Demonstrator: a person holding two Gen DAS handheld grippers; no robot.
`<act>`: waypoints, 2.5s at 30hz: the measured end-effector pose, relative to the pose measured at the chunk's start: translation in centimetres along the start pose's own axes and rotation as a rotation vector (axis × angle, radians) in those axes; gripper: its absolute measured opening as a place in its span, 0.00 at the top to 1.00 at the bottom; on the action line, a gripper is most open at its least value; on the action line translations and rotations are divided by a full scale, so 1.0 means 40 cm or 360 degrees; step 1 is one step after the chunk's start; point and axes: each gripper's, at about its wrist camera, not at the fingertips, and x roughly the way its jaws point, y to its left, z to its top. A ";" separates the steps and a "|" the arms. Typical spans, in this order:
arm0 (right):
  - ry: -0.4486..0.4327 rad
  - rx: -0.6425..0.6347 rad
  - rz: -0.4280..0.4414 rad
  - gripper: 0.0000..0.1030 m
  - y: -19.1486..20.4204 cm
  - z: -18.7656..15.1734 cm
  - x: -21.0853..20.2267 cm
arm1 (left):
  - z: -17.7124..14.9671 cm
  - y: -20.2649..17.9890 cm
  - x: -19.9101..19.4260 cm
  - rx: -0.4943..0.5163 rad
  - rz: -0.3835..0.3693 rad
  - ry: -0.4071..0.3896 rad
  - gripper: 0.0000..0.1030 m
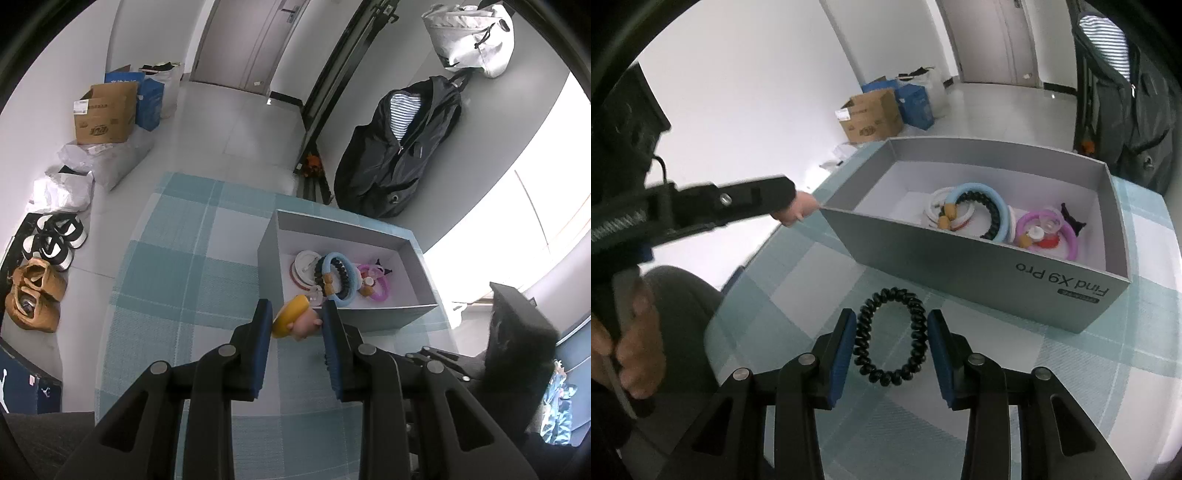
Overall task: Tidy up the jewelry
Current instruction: 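Grasp the black coiled hair tie with the right tool while the left tool holds the clip, then carry the clip and hair tie into the gray box while both tools open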
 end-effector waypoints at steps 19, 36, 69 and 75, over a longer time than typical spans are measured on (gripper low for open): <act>0.0095 -0.0086 0.0128 0.84 0.040 0.013 0.014 | 0.005 0.013 -0.003 -0.0059 0.0034 -0.0052 0.79; 0.0152 -0.0417 -0.0119 0.92 0.129 -0.032 0.042 | 0.015 0.004 -0.018 -0.0050 0.0025 -0.0089 0.79; -0.0303 0.0181 0.0001 0.92 -0.184 0.201 -0.158 | 0.130 -0.106 0.161 0.0167 -0.0105 0.0076 0.79; -0.0283 0.0213 0.0026 0.92 -0.201 0.204 -0.138 | 0.128 -0.101 0.182 0.0151 -0.0131 0.0126 0.79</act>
